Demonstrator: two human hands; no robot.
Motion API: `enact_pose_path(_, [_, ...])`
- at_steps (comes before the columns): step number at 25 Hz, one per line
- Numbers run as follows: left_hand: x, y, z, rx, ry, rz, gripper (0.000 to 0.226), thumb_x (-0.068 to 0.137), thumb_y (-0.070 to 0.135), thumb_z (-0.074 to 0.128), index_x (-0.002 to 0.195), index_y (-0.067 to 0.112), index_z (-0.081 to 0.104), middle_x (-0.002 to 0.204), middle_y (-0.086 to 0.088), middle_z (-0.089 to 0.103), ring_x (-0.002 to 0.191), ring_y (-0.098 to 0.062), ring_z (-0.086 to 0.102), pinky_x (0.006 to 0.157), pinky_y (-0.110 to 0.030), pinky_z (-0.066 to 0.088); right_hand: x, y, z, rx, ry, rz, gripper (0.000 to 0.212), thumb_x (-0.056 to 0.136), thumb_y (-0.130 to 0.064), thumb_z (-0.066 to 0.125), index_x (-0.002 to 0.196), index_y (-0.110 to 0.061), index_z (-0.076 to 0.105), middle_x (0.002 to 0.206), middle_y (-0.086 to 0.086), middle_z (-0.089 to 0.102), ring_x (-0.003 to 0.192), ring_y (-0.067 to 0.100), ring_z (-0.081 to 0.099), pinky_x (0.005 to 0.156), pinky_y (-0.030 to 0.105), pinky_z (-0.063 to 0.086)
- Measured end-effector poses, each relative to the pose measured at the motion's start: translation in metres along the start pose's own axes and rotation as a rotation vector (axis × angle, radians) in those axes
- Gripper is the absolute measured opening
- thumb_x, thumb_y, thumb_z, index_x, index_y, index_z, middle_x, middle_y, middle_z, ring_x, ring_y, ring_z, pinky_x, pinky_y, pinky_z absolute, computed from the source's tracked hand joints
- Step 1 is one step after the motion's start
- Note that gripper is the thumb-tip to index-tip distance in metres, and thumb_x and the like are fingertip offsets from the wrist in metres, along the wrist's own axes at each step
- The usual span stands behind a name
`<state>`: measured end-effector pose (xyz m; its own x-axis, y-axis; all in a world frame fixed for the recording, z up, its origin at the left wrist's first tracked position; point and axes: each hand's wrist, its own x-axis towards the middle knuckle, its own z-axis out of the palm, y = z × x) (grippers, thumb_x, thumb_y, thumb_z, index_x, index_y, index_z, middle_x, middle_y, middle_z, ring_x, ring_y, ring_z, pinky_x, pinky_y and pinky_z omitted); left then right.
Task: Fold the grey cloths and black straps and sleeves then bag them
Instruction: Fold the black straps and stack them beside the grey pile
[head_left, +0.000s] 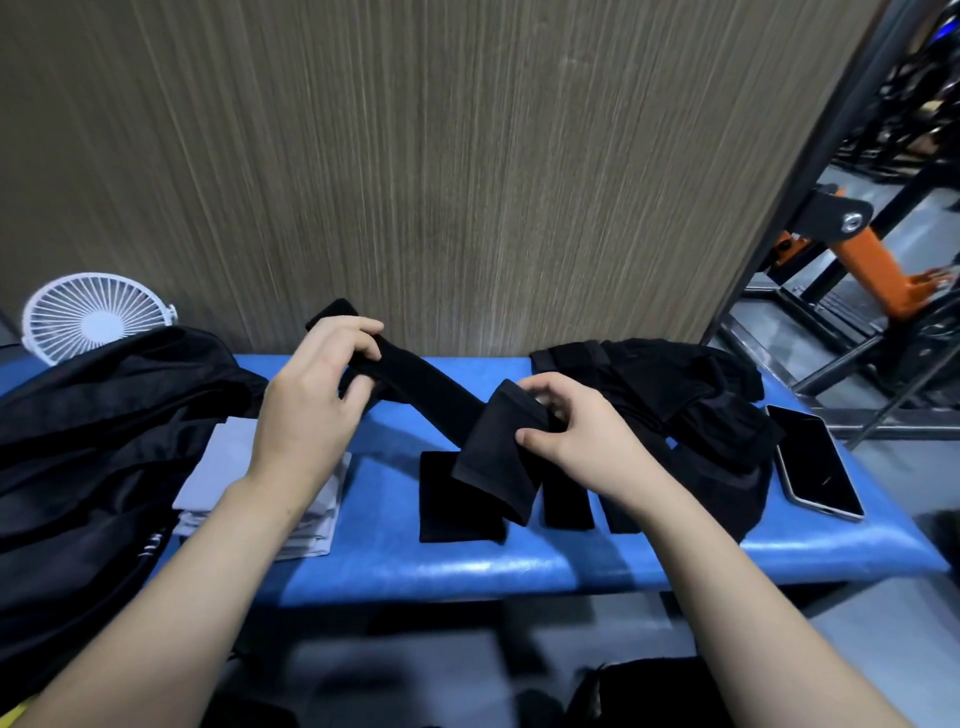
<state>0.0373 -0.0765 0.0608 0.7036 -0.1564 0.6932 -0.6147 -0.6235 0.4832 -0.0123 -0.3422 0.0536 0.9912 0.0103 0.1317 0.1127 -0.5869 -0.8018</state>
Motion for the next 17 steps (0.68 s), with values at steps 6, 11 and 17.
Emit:
enact_pose_path(6, [0.001,-0.002,0.005,0.087,-0.035,0.015,0.025,0.081,-0.005,0.065,0.095,0.015,0.061,0.118,0.012,0.059,0.103,-0.015,0.059,0.079,-0.039,0.053,0.001,0.007,-0.01,0.114,0.066,-0.029,0.02,0.075,-0.025,0.075,0.094,-0.031,0.071,0.091,-0.002,0.073,0.096,0.028,0.067,0.089,0.054,0.054])
enact_pose_path(11, [-0.002,-0.003,0.01,0.174,-0.035,-0.042,0.021,0.083,0.007,0.07,0.094,0.025,0.068,0.106,0.016,0.058,0.062,-0.009,0.05,0.058,-0.034,0.048,-0.005,0.003,-0.012,0.292,-0.013,-0.104,0.009,0.086,-0.007,0.072,0.092,-0.013,0.07,0.083,0.009,0.068,0.079,0.021,0.06,0.078,0.047,0.05])
enact_pose_path(17, [-0.009,-0.006,0.019,0.089,-0.078,-0.097,0.019,0.088,0.015,0.072,0.096,0.032,0.074,0.097,0.02,0.062,0.066,-0.006,0.057,0.063,-0.032,0.051,-0.01,-0.001,-0.014,0.478,-0.06,-0.14,0.01,0.088,0.003,0.069,0.094,-0.003,0.065,0.092,0.018,0.066,0.087,0.022,0.062,0.082,0.047,0.049])
